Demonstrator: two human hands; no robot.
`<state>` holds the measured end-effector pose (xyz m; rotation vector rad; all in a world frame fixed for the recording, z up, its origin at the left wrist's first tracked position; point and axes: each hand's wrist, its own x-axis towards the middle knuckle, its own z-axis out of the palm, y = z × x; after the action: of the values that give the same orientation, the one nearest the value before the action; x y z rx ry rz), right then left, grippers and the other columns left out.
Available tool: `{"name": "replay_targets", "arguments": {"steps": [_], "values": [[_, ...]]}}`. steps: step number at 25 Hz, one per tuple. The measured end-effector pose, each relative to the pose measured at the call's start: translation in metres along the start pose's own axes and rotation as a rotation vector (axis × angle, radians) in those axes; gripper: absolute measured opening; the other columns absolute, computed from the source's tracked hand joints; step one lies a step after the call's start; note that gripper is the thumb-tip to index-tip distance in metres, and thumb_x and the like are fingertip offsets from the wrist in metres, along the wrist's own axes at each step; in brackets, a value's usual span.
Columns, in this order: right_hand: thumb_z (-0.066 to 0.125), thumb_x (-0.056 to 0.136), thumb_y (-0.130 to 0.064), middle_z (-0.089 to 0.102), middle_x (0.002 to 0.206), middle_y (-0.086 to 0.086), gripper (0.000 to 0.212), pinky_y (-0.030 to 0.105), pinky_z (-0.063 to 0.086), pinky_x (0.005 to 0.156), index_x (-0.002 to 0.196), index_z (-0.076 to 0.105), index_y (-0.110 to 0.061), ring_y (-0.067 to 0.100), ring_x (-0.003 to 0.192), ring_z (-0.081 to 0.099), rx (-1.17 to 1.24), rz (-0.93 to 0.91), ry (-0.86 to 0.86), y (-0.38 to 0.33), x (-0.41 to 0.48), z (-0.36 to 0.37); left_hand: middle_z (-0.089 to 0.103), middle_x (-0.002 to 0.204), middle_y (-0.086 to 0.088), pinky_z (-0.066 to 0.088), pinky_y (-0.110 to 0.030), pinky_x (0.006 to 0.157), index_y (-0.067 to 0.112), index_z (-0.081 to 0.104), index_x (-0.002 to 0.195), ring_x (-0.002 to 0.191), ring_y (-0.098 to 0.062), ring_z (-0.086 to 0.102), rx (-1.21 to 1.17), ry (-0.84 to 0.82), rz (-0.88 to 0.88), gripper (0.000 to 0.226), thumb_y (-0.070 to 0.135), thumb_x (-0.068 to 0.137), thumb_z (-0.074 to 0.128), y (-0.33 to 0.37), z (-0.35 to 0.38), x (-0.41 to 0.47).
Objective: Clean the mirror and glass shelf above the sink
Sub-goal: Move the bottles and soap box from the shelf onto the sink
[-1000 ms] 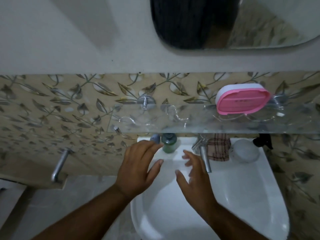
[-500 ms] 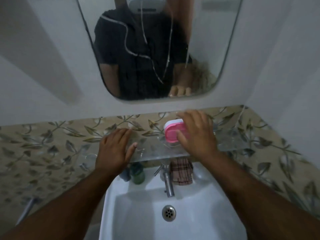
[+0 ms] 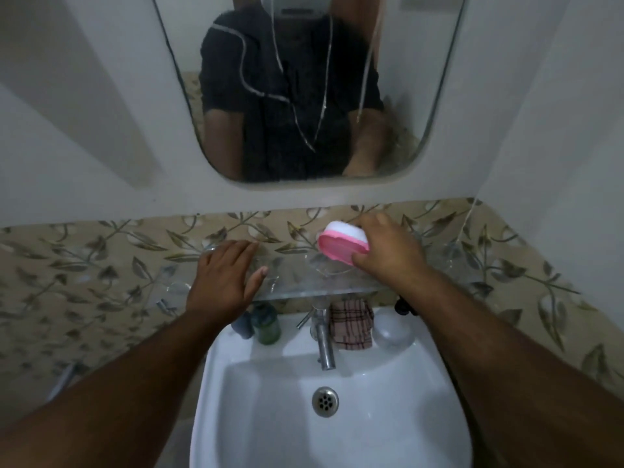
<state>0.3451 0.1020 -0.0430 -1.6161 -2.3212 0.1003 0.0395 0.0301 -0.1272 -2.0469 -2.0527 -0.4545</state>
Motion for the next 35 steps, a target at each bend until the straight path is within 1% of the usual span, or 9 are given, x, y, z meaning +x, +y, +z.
{"name": "replay_targets", "arguments": {"steps": [3,7,9,14,20,23,29,32,35], "values": [[0.080,0.092,-0.050,0.063,0.136,0.002,0.066,0.047,0.069,0.078,0.146,0.049,-0.029,0.026,0.109,0.071,0.462,0.073,0.041,-0.018,-0.067,0.017,0.058,0.151,-0.011,0.033,-0.050,0.113,0.015,0.054,0.152,0.142,-0.033,0.049,0.011,0.007,0.030,0.069,0.059,0.105,0.029,0.000,0.000,0.000],[0.087,0.091,-0.043,0.077,0.115,0.016,0.048,0.032,0.058,0.047,0.126,0.058,-0.028,0.016,0.066,0.073,1.081,0.400,-0.616,-0.079,-0.175,0.115,0.056,0.154,-0.011,0.032,-0.048,0.112,0.013,0.050,0.155,0.144,-0.034,0.047,0.051,0.002,0.117,0.067,0.055,0.106,0.034,-0.012,0.004,-0.001],[0.085,0.096,-0.038,0.077,0.107,0.026,0.046,0.025,0.040,0.040,0.127,0.060,-0.016,0.016,0.043,0.058,1.165,0.645,-0.707,-0.090,-0.190,0.176,0.056,0.154,-0.011,0.031,-0.048,0.112,0.012,0.050,0.156,0.144,-0.034,0.046,0.052,0.022,0.140,0.066,0.054,0.106,0.036,-0.016,0.006,-0.002],[0.080,0.101,-0.036,0.074,0.093,0.017,0.043,0.023,0.047,0.041,0.130,0.064,-0.008,0.017,0.051,0.060,1.278,1.074,-0.412,-0.084,-0.142,0.260,0.051,0.158,-0.011,0.029,-0.049,0.116,0.012,0.045,0.159,0.148,-0.033,0.042,0.025,0.039,0.144,0.067,0.053,0.106,0.035,-0.016,0.008,-0.003],[0.081,0.102,-0.029,0.065,0.078,0.011,0.023,0.024,0.051,0.043,0.103,0.068,-0.009,0.018,0.058,0.057,1.434,1.188,-0.189,-0.108,-0.110,0.282,0.048,0.160,-0.012,0.028,-0.048,0.118,0.011,0.041,0.161,0.151,-0.033,0.039,-0.024,0.044,0.166,0.070,0.054,0.107,0.033,-0.017,0.006,-0.004],[0.078,0.104,-0.025,0.059,0.074,0.011,0.024,0.021,0.048,0.038,0.110,0.069,-0.004,0.019,0.057,0.052,1.433,1.199,-0.089,-0.113,-0.090,0.283,0.050,0.158,-0.014,0.028,-0.049,0.117,0.010,0.042,0.160,0.150,-0.034,0.040,-0.032,0.064,0.180,0.069,0.053,0.107,0.034,-0.017,0.006,-0.005],[0.067,0.111,-0.020,0.053,0.071,0.007,0.018,0.016,0.039,0.030,0.098,0.062,-0.008,0.019,0.057,0.048,1.412,1.220,-0.120,-0.115,-0.074,0.272,0.048,0.159,-0.014,0.028,-0.048,0.118,0.009,0.040,0.161,0.151,-0.032,0.039,-0.033,0.082,0.196,0.069,0.052,0.108,0.033,-0.018,0.006,-0.006],[0.065,0.110,-0.020,0.054,0.077,0.002,0.027,0.027,0.045,0.052,0.085,0.057,-0.016,0.015,0.061,0.050,1.284,1.160,-0.214,-0.108,-0.073,0.277,0.049,0.159,-0.014,0.029,-0.048,0.118,0.009,0.040,0.161,0.151,-0.032,0.039,-0.035,0.088,0.199,0.069,0.052,0.108,0.033,-0.018,0.007,-0.006],[0.067,0.108,-0.018,0.061,0.091,0.008,0.011,0.029,0.045,0.057,0.106,0.066,-0.008,0.015,0.064,0.053,1.299,1.187,-0.167,-0.111,-0.071,0.278,0.053,0.155,-0.015,0.031,-0.048,0.115,0.007,0.046,0.157,0.148,-0.034,0.043,-0.027,0.126,0.218,0.067,0.051,0.108,0.037,-0.018,0.008,-0.007]]}}
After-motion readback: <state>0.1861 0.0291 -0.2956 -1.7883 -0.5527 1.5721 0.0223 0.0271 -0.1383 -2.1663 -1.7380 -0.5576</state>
